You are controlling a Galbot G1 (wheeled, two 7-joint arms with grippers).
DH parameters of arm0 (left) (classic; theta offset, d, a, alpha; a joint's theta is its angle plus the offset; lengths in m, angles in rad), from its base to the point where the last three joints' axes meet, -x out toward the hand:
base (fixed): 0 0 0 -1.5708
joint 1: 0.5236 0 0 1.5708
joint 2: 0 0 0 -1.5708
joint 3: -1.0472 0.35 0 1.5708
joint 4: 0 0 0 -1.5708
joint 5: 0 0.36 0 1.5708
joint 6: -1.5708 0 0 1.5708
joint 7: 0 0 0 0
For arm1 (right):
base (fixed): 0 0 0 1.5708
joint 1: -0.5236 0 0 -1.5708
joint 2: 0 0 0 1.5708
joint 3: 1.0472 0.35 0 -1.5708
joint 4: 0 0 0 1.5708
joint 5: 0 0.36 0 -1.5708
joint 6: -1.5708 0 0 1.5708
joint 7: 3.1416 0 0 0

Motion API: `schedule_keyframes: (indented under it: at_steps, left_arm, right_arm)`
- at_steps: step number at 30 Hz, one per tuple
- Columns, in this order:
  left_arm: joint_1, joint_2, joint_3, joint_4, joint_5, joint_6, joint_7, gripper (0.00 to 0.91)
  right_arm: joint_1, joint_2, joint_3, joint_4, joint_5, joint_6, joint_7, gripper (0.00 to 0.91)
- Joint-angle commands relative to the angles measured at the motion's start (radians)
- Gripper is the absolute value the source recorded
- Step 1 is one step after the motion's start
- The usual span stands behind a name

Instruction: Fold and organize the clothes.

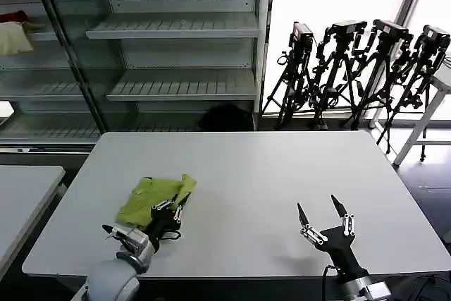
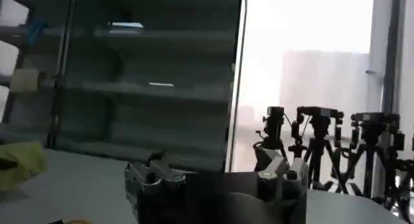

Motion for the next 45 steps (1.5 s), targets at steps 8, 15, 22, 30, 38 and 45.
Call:
schedule_keyframes:
  at_steps: [8, 15, 22, 30, 38, 45]
  left_arm:
    - [-0.337, -0.03, 0.299, -0.044, -0.092, 0.124, -0.292, 0.907]
    - [-0.36, 0.042, 0.143, -0.154, -0.166, 0.164, -0.297, 0.907]
    - [-0.177, 0.078, 0.032, -0.228, -0.095, 0.2, -0.287, 0.907]
    - [0.158, -0.03, -0.147, -0.331, 0.072, 0.144, -0.151, 0.907]
    - [0.266, -0.125, -0.171, -0.352, 0.132, 0.113, -0.122, 0.907]
    - [0.284, -0.16, -0.156, -0.326, 0.159, 0.089, -0.121, 0.907]
  right_arm:
    - [0.032, 0.035, -0.027, -0.004, -0.017, -0.052, -0.009, 0.907]
    - [0.084, 0.035, -0.047, -0.009, 0.021, -0.122, -0.013, 0.907]
    - [0.179, 0.048, -0.098, -0.028, 0.049, -0.235, -0.059, 0.907]
    - [0.431, 0.133, -0.259, -0.066, 0.257, -0.546, -0.068, 0.907]
    - [0.581, 0.246, -0.399, -0.074, 0.453, -0.813, 0.182, 0.907]
    - [0.612, 0.295, -0.449, -0.14, 0.454, -0.815, 0.263, 0.907]
